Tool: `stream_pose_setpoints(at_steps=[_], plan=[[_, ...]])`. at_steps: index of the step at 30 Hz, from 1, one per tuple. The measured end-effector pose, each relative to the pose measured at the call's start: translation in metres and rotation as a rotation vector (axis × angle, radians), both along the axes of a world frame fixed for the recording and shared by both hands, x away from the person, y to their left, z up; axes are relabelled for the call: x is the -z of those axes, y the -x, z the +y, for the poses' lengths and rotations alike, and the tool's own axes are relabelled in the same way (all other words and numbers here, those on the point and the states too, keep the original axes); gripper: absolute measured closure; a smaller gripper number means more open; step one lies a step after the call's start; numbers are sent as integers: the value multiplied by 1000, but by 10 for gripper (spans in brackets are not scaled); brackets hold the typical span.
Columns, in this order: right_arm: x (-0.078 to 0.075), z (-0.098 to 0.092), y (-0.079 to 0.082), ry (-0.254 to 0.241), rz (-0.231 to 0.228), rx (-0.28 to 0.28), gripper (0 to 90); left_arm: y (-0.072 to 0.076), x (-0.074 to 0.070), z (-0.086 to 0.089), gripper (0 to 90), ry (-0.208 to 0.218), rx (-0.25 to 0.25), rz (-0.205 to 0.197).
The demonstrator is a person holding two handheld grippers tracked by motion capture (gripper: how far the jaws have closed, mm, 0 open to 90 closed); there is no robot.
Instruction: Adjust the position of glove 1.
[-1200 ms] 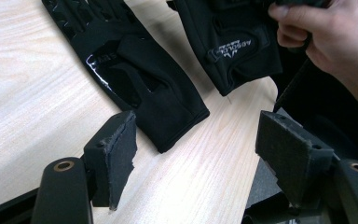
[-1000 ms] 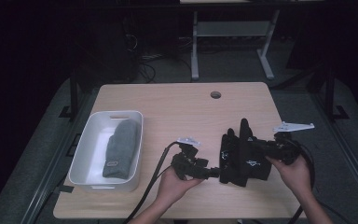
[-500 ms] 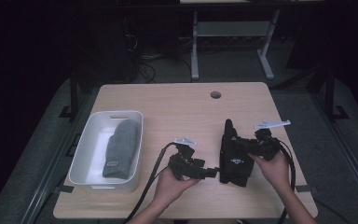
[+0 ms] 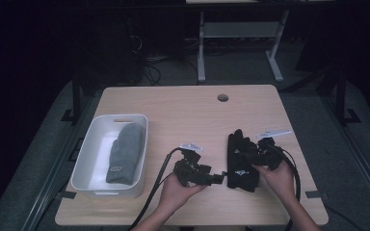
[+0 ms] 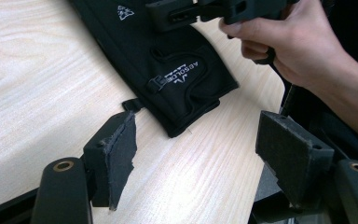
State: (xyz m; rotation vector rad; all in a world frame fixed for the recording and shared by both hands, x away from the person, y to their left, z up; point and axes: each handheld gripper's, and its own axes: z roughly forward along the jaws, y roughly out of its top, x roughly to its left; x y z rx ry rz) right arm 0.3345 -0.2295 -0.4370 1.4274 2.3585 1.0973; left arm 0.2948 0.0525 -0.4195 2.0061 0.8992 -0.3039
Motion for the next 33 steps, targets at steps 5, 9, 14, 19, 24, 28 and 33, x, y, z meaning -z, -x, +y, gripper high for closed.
stream_pose_setpoints(at_steps=[5,9,14,19,24,28,33], plan=[[-5,-12,5,-8,-8,8,581,0,2,-2,286,-3,-2,7],[0,-18,8,-5,-4,-14,706,0,4,-5,288,-5,-3,10],[10,-17,14,-5,36,-22,756,-2,8,-8,293,-16,1,18],[15,-16,18,-36,53,-29,761,-5,15,-13,306,-28,-2,39],[17,-15,22,-62,66,-35,759,-7,22,-17,311,-46,-2,58],[19,-13,24,-75,66,-60,756,-8,26,-19,317,-56,-5,70],[19,-6,26,-99,86,-89,711,-9,33,-21,317,-90,1,72]])
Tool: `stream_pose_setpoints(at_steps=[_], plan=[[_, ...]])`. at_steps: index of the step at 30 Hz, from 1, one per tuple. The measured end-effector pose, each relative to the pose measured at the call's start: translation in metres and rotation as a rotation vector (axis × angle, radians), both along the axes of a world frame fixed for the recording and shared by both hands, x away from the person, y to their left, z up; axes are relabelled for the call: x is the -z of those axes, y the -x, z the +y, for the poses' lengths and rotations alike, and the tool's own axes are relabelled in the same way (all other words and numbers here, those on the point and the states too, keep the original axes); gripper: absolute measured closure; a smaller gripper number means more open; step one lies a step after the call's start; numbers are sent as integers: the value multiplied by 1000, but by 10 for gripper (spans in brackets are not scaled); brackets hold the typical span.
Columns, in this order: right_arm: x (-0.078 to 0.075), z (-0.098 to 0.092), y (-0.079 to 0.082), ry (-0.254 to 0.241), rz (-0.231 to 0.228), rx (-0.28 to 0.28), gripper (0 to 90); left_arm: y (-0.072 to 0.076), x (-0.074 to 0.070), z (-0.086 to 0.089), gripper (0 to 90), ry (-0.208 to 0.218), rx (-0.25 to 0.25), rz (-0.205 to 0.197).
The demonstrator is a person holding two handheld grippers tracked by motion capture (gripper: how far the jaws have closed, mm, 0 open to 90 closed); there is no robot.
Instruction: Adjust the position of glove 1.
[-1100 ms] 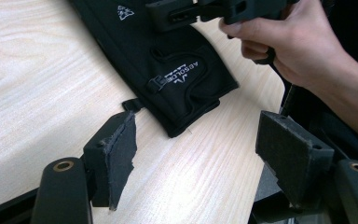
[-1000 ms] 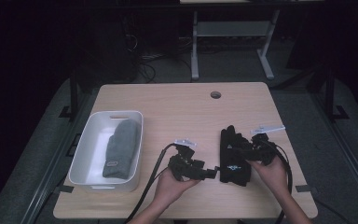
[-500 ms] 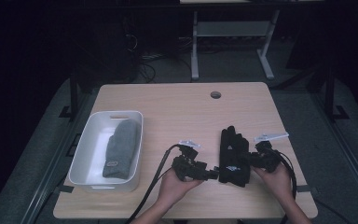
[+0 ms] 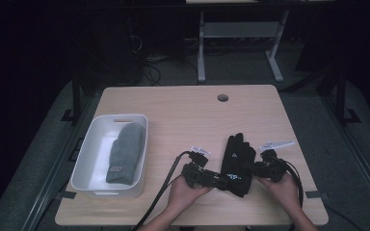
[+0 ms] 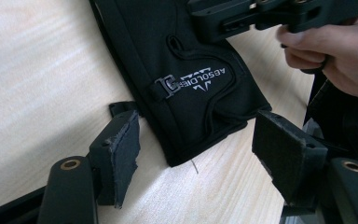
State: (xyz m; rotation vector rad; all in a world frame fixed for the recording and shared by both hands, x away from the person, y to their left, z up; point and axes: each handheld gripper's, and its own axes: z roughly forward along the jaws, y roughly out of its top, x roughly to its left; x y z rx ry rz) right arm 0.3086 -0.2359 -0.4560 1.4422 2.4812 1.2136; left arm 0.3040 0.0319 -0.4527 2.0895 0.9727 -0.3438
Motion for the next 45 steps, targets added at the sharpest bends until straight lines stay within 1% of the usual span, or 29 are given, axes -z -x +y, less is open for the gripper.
stream_pose_setpoints(at_steps=[2,4,6,7,8,9,10,12,13,14,17,19,20,23,24,27,28,29,30,31,33,34,35,37,40,41,42,44,45], plan=[[-2,-1,-1,-11,-8,-2,629,0,3,-1,323,-4,-5,8],[-5,-5,-4,-2,-28,21,534,-1,5,-3,350,-8,2,4],[-7,-11,-8,-18,-36,61,484,-2,7,-4,371,-1,1,16],[-7,-11,-8,-18,-36,61,484,-2,7,-4,376,-1,1,16],[-9,-17,-14,-5,-58,104,436,-2,8,-5,387,-3,-1,17],[-9,-17,-14,-5,-58,104,436,-2,9,-5,387,-4,-2,20],[-9,-20,-19,-5,-50,135,397,-3,10,-6,404,-11,3,18],[-7,-22,-26,-6,-43,160,379,-4,11,-6,417,-18,5,23],[-7,-22,-26,-6,-43,160,379,-4,11,-6,424,-18,5,23],[-4,-24,-32,-6,-35,172,358,-4,12,-7,426,-12,-3,32],[0,-24,-39,-11,-17,190,347,-4,12,-8,425,-15,-2,34],[3,-24,-41,-9,-13,195,343,-4,12,-8,414,-14,0,36],[7,-23,-44,-6,3,200,336,-4,12,-9,407,-11,2,43],[11,-23,-47,-4,10,208,331,-5,12,-10,382,-5,18,64],[12,-23,-47,-2,19,210,333,-5,12,-11,382,-8,15,64],[13,-24,-47,-3,20,208,340,-5,11,-12,391,-13,20,67],[13,-24,-47,2,16,208,368,-5,11,-13,406,-18,21,63],[13,-24,-47,2,16,208,368,-5,11,-13,423,-18,21,63],[13,-23,-46,7,12,200,422,-5,12,-15,446,-28,24,57],[13,-22,-45,5,15,197,440,-4,12,-17,472,-29,15,53],[13,-22,-45,5,11,188,489,-1,13,-21,569,-37,13,21],[13,-22,-44,-2,18,187,512,0,12,-22,586,-43,11,12],[14,-23,-44,-10,16,184,539,-1,12,-22,611,-64,30,-2],[16,-24,-43,-37,26,183,597,-1,13,-23,688,-71,40,-21],[19,-27,-42,-81,33,188,662,-2,16,-25,778,-52,34,0],[19,-27,-42,-81,33,188,662,-2,16,-25,789,-52,34,0],[21,-30,-42,-121,50,196,696,-3,17,-24,798,-47,38,7],[21,-32,-41,-148,58,200,726,-4,18,-23,804,-42,42,12],[20,-32,-41,-153,57,200,733,-3,18,-23,805,-31,30,20]])
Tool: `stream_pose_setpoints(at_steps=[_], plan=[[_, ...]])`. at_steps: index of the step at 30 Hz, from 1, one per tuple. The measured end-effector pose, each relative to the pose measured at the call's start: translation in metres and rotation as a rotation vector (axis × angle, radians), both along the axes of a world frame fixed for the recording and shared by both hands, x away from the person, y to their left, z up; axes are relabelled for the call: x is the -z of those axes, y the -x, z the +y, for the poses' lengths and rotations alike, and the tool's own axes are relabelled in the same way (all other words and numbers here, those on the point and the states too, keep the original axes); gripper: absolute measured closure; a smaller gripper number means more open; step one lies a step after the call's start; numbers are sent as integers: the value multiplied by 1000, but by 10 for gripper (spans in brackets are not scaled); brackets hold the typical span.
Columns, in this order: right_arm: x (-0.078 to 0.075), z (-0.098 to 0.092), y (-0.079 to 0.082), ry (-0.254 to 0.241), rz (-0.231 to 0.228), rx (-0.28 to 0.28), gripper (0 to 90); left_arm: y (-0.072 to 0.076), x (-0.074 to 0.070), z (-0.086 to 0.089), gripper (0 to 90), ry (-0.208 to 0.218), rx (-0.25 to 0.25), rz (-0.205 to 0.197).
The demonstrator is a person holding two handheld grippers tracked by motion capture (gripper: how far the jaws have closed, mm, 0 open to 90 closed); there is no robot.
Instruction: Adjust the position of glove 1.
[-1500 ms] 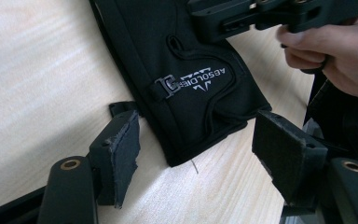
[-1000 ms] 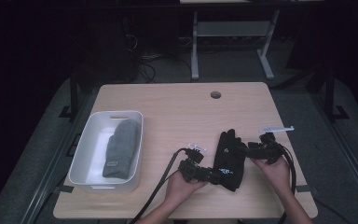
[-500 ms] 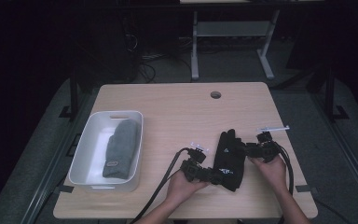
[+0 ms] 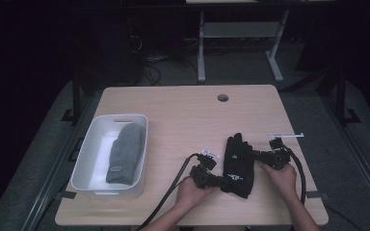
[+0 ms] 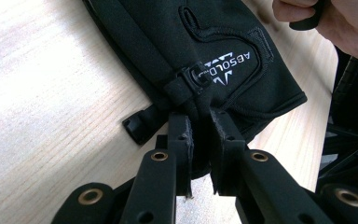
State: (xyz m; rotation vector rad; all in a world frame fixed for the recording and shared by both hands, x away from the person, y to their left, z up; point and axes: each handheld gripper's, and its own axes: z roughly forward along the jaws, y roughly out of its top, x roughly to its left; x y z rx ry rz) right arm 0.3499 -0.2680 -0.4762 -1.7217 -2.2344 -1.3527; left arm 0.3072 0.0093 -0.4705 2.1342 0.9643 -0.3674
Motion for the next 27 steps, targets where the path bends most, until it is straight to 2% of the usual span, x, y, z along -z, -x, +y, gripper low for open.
stream_pose_setpoints(at_steps=[4,17,20,24,27], plan=[[-7,2,0,4,-3,-10,743,0,-2,3,808,3,-3,-3],[-23,11,0,-82,-10,-11,750,-2,-13,21,811,16,0,-11],[-28,12,-1,-86,-11,-13,750,-2,-17,24,808,32,-8,-14],[-38,16,-3,-94,-32,-22,750,-3,-24,30,808,37,-6,-29],[-43,19,-6,-100,-30,-25,750,-3,-28,34,806,39,-13,-37]])
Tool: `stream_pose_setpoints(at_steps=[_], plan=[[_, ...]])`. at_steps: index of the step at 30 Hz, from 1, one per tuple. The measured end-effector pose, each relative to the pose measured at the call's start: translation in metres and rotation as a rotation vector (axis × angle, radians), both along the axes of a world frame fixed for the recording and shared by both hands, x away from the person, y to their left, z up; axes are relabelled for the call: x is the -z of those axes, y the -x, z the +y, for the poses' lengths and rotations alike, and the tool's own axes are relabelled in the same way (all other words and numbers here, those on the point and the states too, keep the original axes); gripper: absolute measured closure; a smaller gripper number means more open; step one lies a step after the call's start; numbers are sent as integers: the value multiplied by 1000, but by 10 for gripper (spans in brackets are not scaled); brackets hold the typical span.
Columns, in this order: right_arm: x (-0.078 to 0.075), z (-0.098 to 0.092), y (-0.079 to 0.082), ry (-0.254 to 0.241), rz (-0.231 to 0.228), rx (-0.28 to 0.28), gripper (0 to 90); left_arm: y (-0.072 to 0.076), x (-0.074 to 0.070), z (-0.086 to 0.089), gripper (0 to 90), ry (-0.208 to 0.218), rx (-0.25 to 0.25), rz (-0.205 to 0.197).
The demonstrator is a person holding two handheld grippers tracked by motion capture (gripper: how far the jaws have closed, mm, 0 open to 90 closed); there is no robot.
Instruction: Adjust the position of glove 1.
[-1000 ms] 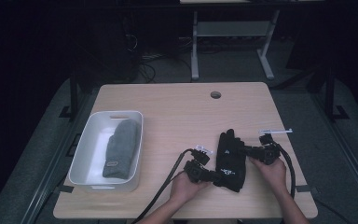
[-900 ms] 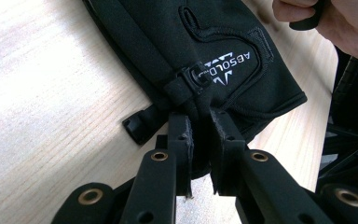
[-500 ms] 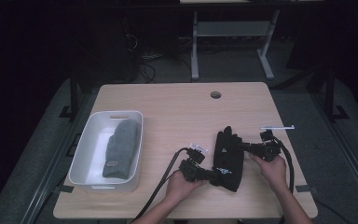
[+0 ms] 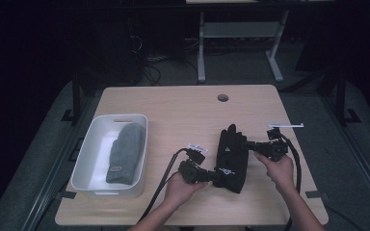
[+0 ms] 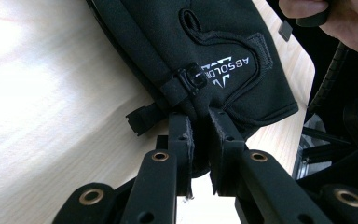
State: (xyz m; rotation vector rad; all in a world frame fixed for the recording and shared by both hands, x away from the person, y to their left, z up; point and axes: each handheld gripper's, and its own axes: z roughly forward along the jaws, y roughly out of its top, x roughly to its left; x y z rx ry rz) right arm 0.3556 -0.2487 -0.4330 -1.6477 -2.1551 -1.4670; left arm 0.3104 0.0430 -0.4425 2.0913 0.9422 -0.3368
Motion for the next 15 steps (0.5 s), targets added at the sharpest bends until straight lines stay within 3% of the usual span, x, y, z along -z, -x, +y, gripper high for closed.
stream_pose_setpoints(at_steps=[15], plan=[[-29,19,-10,-20,-30,-34,751,-1,-25,22,806,27,-16,-32]])
